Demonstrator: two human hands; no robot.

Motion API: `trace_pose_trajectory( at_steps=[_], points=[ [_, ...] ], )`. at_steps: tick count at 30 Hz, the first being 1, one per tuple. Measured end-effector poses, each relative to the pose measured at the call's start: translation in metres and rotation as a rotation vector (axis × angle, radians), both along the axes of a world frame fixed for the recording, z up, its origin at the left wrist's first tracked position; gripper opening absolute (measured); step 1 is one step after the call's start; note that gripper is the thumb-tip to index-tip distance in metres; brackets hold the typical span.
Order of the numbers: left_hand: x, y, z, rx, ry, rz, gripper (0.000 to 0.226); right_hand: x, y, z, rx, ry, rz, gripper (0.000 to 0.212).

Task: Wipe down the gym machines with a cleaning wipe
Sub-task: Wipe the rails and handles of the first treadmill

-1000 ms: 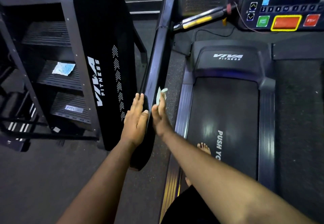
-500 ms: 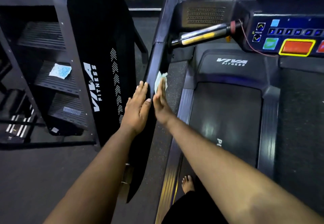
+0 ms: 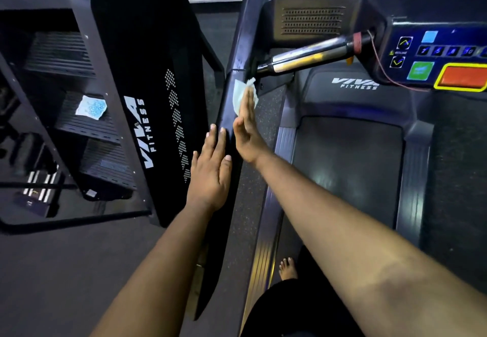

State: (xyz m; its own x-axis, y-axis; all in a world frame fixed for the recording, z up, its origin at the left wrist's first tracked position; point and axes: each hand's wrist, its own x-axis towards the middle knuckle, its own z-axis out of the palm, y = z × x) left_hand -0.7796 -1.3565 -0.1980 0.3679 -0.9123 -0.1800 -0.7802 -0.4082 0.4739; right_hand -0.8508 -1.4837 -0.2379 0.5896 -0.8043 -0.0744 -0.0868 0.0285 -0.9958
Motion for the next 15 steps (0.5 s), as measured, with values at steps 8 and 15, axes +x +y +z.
trace_pose_trajectory(
  at_steps=[8,15],
  points=[
    [0.0,-0.001,-0.001,0.034,-0.012,-0.005,0.061,-0.008,0.04,-0.021,0.211,-0.011,0.012,0.132],
    [-0.001,-0.001,0.0,0.031,-0.011,0.004,0.061,0.019,-0.012,-0.007,0.201,-0.013,-0.198,0.13]
  ],
)
